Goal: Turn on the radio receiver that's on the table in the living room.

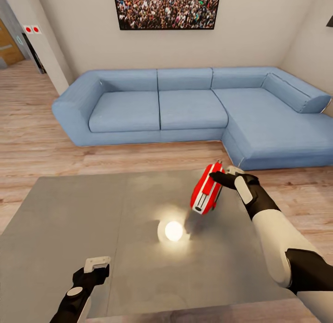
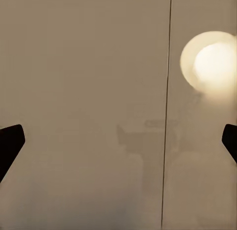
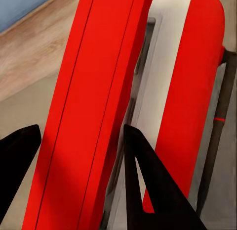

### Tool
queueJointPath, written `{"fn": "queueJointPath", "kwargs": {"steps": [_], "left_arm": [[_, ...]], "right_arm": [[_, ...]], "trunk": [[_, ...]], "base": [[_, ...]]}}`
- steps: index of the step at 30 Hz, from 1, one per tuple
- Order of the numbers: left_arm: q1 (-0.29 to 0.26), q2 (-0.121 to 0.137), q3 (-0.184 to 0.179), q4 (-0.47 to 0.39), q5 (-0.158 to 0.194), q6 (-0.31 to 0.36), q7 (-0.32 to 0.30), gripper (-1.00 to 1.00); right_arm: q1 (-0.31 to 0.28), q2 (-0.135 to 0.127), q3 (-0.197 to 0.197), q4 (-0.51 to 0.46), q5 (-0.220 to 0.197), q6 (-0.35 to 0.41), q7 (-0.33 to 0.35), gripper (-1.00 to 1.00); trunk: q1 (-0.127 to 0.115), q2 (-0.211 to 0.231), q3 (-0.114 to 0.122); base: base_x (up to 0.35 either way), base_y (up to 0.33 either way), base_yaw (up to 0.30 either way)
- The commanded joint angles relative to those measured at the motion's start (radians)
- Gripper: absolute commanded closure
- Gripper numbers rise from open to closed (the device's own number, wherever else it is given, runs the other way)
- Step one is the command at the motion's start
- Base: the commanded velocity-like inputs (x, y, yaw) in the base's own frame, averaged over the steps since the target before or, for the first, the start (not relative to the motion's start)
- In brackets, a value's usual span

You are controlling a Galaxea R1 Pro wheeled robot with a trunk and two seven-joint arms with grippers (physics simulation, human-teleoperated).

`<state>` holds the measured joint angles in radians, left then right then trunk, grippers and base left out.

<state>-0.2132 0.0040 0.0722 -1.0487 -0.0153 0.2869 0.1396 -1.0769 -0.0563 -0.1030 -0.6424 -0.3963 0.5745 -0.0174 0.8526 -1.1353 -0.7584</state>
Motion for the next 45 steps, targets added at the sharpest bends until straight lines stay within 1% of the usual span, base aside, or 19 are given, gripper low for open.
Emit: {"fn": "queueJointPath", "kwargs": {"steps": [1,3,6,8,9,11,12,14,15,17,19,20,23,25,28,31,33,36,45], "left_arm": [[0.0,0.0,0.0,0.0,0.0,0.0,0.0,-1.0],[0.0,0.0,0.0,0.0,0.0,0.0,0.0,-1.0],[0.0,0.0,0.0,0.001,0.0,0.0,-0.001,-1.0],[0.0,0.001,0.0,0.0,0.001,0.0,-0.001,-1.0],[0.0,0.001,0.0,0.001,0.001,0.0,-0.001,-1.0],[0.0,0.001,0.0,0.0,0.001,0.0,-0.001,-1.0],[0.0,0.001,0.0,0.0,0.001,0.0,-0.001,-1.0],[0.0,0.001,0.0,0.0,0.001,0.0,-0.002,-1.0],[0.0,0.001,0.0,0.0,0.001,0.0,-0.002,-1.0],[0.0,0.001,0.0,0.001,0.001,0.0,-0.002,-1.0],[0.0,0.0,0.0,0.001,0.001,0.0,-0.002,-1.0],[0.0,0.0,0.0,0.001,0.001,0.0,-0.002,-1.0],[0.0,0.0,0.0,0.001,0.001,0.0,-0.002,-1.0],[0.0,0.0,0.0,0.0,0.002,0.0,-0.002,-1.0],[0.0,0.0,0.0,0.0,0.002,0.0,-0.002,-1.0],[0.0,0.0,0.0,0.0,0.003,0.0,-0.002,-1.0],[0.0,0.0,-0.001,-0.001,0.003,0.0,-0.002,-1.0],[0.0,0.001,-0.001,-0.001,0.004,0.0,-0.002,-1.0],[0.0,-0.001,-0.002,-0.001,0.006,0.0,-0.003,-1.0]], "right_arm": [[0.0,-0.004,0.0,0.0,-0.008,0.001,0.005,1.0],[0.0,-0.019,0.0,0.0,-0.009,0.003,0.024,1.0],[0.0,-0.044,0.001,0.0,-0.01,0.005,0.084,1.0],[0.0,-0.065,0.004,0.002,0.001,0.006,0.17,1.0],[0.0,-0.071,0.006,0.003,0.009,0.006,0.196,1.0],[0.0,-0.09,0.021,0.005,0.068,0.007,0.309,1.0],[0.0,-0.095,0.024,0.006,0.088,0.007,0.339,1.0],[0.0,-0.113,0.031,0.009,0.178,0.007,0.474,1.0],[0.0,-0.118,0.032,0.011,0.199,0.007,0.511,1.0],[0.0,-0.139,0.034,0.024,0.266,0.006,0.658,1.0],[0.0,-0.162,0.034,0.044,0.302,0.006,0.774,1.0],[0.0,-0.173,0.034,0.052,0.311,0.005,0.814,1.0],[0.0,-0.198,0.035,0.066,0.322,0.003,0.868,1.0],[0.001,-0.206,0.035,0.07,0.324,0.003,0.89,1.0],[0.002,-0.211,0.035,0.081,0.326,-0.001,0.936,1.0],[0.003,-0.215,0.034,0.104,0.328,-0.005,1.006,1.0],[0.004,-0.216,0.034,0.112,0.332,-0.007,1.033,1.0],[0.004,-0.219,0.035,0.119,0.335,-0.008,1.05,1.0],[0.005,-0.222,0.035,0.125,0.342,-0.009,1.066,1.0]], "trunk": [[-0.004,0.007,0.003],[-0.012,0.021,0.01],[-0.023,0.042,0.019],[-0.031,0.056,0.025],[-0.035,0.063,0.028],[-0.042,0.077,0.035],[-0.046,0.084,0.038],[-0.054,0.098,0.044],[-0.058,0.105,0.047],[-0.065,0.119,0.053],[-0.073,0.133,0.06],[-0.077,0.14,0.063],[-0.088,0.161,0.072],[-0.096,0.175,0.078],[-0.107,0.196,0.088],[-0.107,0.196,0.088],[-0.107,0.196,0.088],[-0.107,0.196,0.088],[-0.107,0.196,0.088]], "base": [[0.0,0.0,0.0],[0.0,0.0,0.0],[0.0,0.0,0.0],[0.0,0.0,0.0],[0.0,0.0,0.0],[0.0,0.0,0.0],[0.0,0.0,0.0],[0.0,0.0,0.0],[0.0,0.0,0.0],[0.0,0.0,0.0],[0.0,0.0,0.0],[0.0,0.0,0.0],[0.0,0.0,0.0],[0.0,0.0,0.0],[0.0,0.0,0.0],[0.0,0.0,0.0],[0.0,0.0,0.0],[0.0,0.0,0.0],[0.0,0.0,0.0]]}}
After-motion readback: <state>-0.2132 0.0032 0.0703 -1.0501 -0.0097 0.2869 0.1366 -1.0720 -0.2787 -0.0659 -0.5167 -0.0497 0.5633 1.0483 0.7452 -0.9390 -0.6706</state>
